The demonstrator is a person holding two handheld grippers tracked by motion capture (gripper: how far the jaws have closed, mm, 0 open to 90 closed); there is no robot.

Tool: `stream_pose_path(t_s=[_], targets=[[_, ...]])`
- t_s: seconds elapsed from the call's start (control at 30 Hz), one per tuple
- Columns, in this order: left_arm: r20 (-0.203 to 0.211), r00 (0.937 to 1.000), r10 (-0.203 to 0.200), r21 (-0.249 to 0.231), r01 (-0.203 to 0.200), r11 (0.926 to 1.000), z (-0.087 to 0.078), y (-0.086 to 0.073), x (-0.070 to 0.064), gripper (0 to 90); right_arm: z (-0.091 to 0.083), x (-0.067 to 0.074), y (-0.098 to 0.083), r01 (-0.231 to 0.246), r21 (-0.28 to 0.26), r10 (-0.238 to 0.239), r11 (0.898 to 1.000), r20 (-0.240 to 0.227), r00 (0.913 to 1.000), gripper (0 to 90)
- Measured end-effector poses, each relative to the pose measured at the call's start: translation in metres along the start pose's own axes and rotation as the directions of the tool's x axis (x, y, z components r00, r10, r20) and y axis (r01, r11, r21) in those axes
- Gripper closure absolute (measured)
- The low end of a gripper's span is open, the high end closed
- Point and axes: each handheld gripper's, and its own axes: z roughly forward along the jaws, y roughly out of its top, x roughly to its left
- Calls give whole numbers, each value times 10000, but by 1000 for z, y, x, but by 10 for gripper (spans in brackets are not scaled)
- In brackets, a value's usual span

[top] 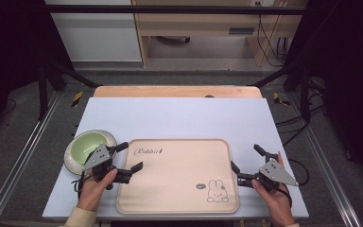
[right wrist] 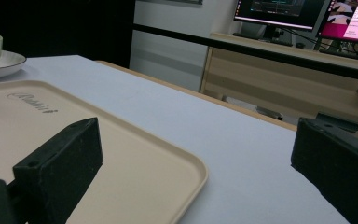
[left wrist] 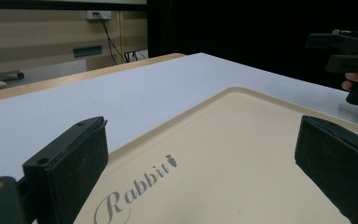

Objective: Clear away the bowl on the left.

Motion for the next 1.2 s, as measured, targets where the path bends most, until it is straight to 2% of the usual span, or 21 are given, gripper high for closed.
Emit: stream_pose_path(t_s=[0.07, 0.17, 0.33, 0.43, 0.47, 0.5, 0.53, 0.57, 0.6, 0.67, 0.7, 0.77, 0.8, 0.87, 0.93, 1.03, 1.07, 1.1, 1.13, 1.17, 1.2], targets=[[4, 10000, -28, 7, 28, 10000, 0, 1, 1, 25, 1, 1, 0, -25, 61, 25, 10000, -12, 10000, 22], [-79, 9995, -304, -104, 303, 9995, -1, 7, 2, 24, 1, 2, 0, -36, 85, 36, 10000, -14, 10000, 22], [-101, 9994, -326, -129, 325, 9994, -3, 20, 3, 27, 2, 2, 0, -157, 181, 155, 9997, 91, 9998, 17], [-473, 9981, -407, 125, 413, 9991, -7, 28, 6, 30, 2, 2, 0, -225, 253, 223, 9994, 117, 9997, 17], [-466, 9977, -492, 255, 504, 9984, -10, 30, 7, 37, 2, 2, 0, -207, 260, 204, 9994, 100, 9997, 20], [-478, 9983, -348, 481, 371, 9982, -14, 33, 10, 40, 2, 2, 0, -212, 272, 209, 9994, 99, 9997, 21], [-478, 9983, -348, 481, 371, 9982, -14, 33, 10, 45, 2, 2, 0, -212, 272, 209, 9994, 99, 9997, 21], [-662, 9977, -108, 573, 146, 9983, -16, 35, 11, 45, 2, 3, 0, -204, 290, 202, 9994, 78, 9998, 22], [-756, 9971, -48, 581, 92, 9983, -18, 35, 13, 45, 2, 3, 0, -218, 314, 216, 9993, 69, 9997, 23], [-1216, 9924, -184, 281, 220, 9994, -26, 38, 19, 45, 3, 4, 0, -210, 359, 209, 9991, 29, 9998, 24], [-1216, 9924, -184, 281, 220, 9994, -26, 38, 19, 45, 3, 4, 0, -203, 381, 202, 9991, 15, 9998, 26], [-1590, 9868, -299, 123, 323, 9994, -31, 40, 24, 44, 4, 4, -1, -222, 426, 222, 9988, 8, 9998, 26], [-1890, 9812, -387, 65, 407, 9992, -36, 41, 27, 44, 4, 5, -1, -221, 510, 222, 9985, -6, 9998, 26], [-2021, 9787, -362, 70, 385, 9992, -38, 42, 29, 46, 5, 5, -1, -238, 544, 239, 9982, -3, 9997, 26], [-2450, 9692, -269, 154, 316, 9994, -43, 43, 33, 52, 5, 5, -1, -278, 548, 277, 9981, 28, 9996, 25], [-2886, 9567, -373, 62, 408, 9991, -50, 43, 40, 59, 6, 5, -2, -459, 638, 456, 9969, 53, 9989, 26], [-3070, 9510, -363, 104, 415, 9991, -52, 43, 42, 59, 6, 4, -2, -454, 643, 451, 9969, 65, 9990, 26], [-3328, 9427, -225, 155, 294, 9994, -57, 43, 45, 60, 5, 4, -2, -481, 653, 477, 9967, 71, 9988, 26], [-3328, 9427, -225, 155, 294, 9994, -57, 43, 45, 68, 5, 4, -2, -481, 653, 477, 9967, 71, 9988, 26], [-3587, 9334, -129, 246, 233, 9994, -61, 41, 49, 69, 5, 5, -2, -525, 659, 521, 9964, 78, 9986, 25], [-3587, 9334, -129, 246, 233, 9994, -61, 41, 49, 70, 5, 5, -2, -525, 659, 521, 9964, 78, 9986, 25]])
